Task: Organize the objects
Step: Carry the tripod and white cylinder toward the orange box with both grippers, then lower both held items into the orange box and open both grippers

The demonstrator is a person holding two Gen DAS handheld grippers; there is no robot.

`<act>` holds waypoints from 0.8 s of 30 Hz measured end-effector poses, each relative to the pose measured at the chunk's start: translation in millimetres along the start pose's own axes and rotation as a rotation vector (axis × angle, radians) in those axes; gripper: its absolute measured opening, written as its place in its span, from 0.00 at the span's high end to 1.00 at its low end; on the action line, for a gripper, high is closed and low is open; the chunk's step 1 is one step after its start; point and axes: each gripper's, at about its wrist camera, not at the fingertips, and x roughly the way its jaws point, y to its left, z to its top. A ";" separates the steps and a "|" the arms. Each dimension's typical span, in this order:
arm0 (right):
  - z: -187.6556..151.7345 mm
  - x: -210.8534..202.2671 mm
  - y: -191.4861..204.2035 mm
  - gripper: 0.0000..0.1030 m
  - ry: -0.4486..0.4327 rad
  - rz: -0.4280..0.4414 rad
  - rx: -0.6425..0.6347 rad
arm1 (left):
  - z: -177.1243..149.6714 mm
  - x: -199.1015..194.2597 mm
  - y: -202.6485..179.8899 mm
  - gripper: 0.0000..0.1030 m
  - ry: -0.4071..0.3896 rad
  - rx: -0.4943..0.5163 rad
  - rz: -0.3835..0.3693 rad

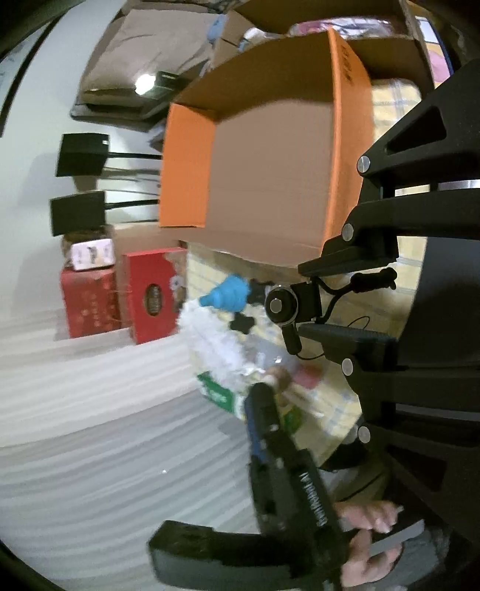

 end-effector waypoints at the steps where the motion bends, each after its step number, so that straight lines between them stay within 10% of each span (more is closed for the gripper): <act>1: 2.3 -1.6 0.2 0.76 -0.008 -0.003 0.001 | 1.2 -1.4 -0.1 0.85 -0.006 -0.003 0.006; 24: 35.2 -27.4 -54.1 0.76 -0.124 -0.127 0.112 | 44.1 31.2 -68.8 0.85 -0.063 0.015 -0.010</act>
